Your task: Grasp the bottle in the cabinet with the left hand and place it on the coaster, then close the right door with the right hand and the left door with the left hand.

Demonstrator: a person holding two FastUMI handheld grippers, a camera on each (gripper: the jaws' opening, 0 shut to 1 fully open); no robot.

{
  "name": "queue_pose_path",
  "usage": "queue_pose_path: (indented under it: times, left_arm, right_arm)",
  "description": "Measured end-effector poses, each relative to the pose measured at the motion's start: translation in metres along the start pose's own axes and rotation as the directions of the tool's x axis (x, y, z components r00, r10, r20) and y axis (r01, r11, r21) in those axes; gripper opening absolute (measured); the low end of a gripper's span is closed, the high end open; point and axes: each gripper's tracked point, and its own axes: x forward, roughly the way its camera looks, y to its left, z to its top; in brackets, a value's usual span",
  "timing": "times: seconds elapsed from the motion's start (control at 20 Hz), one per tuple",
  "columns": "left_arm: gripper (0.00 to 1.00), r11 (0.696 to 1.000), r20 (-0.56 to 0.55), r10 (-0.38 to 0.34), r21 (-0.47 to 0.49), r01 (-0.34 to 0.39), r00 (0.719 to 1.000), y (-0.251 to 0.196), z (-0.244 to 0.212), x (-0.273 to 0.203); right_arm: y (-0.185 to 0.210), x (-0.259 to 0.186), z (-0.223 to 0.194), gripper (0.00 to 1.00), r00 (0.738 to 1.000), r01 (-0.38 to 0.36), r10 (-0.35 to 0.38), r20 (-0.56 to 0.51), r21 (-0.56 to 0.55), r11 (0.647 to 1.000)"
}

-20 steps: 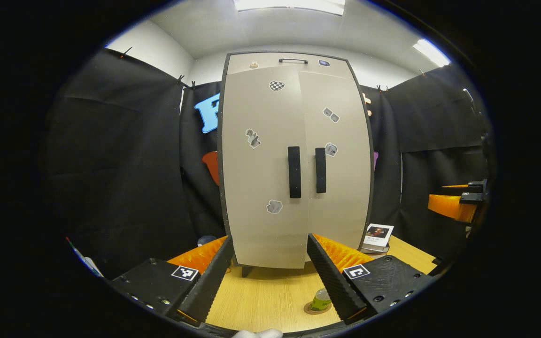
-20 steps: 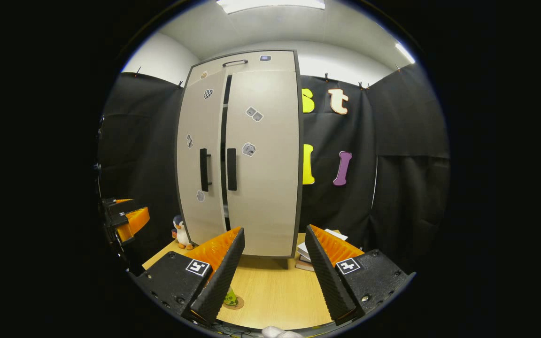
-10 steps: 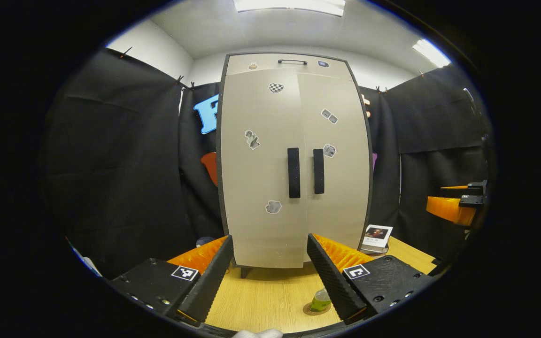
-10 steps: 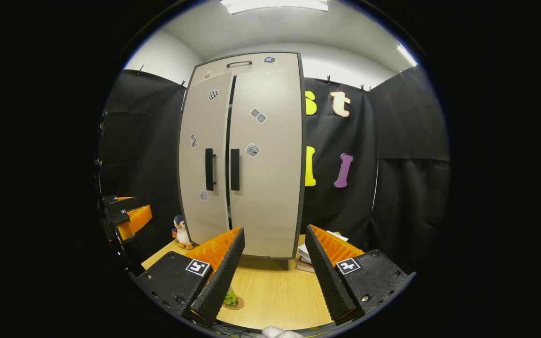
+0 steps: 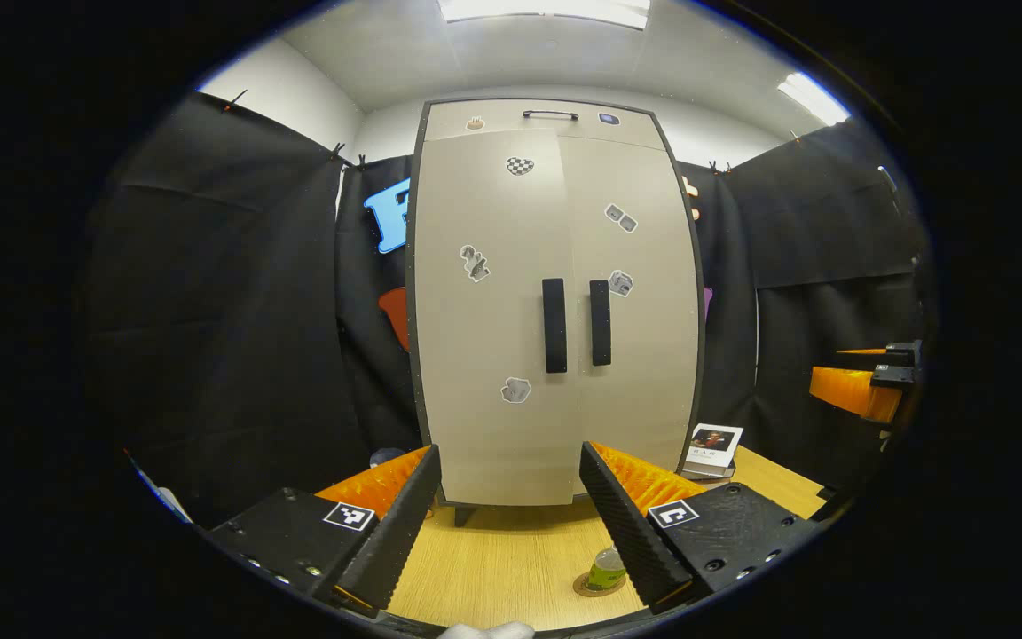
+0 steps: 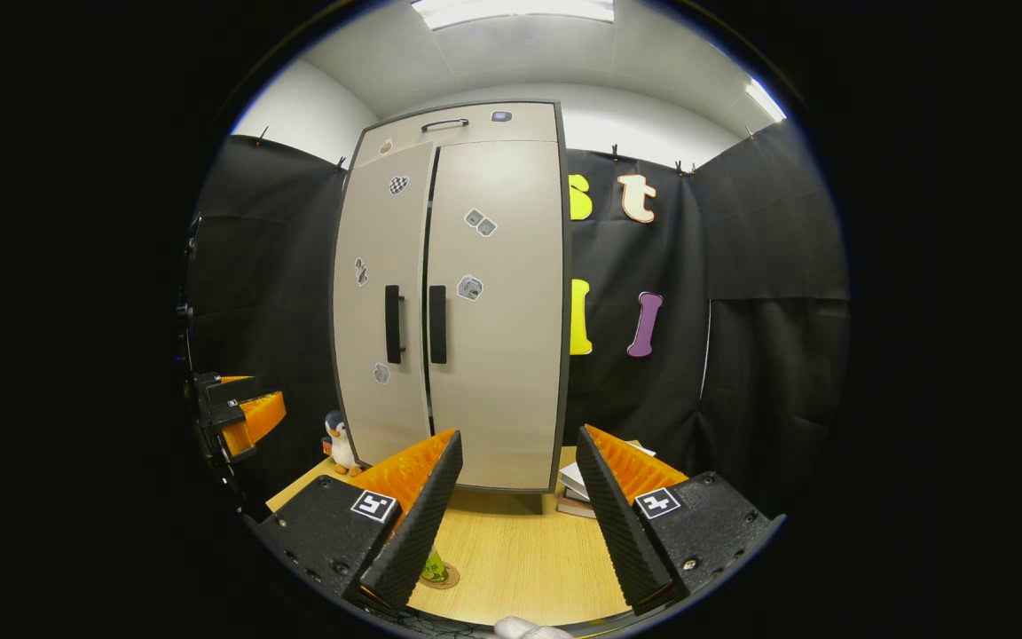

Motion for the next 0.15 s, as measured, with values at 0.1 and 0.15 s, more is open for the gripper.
queue_pose_path:
  times: [0.1,0.15]
  left_arm:
    - [0.96,1.0,0.001,0.004,0.001,-0.004,1.0,-0.0018,-0.0004,0.0011]
    - [0.96,1.0,0.002,0.004,-0.001,-0.004,1.0,-0.0032,-0.0003,0.001]
  right_arm:
    - [-0.0005,0.0027,-0.0002,0.8,1.0,-0.003,0.003,-0.001,-0.006,1.0]
    - [-0.0004,0.003,0.0006,0.8,1.0,-0.004,0.004,0.003,-0.011,1.0]
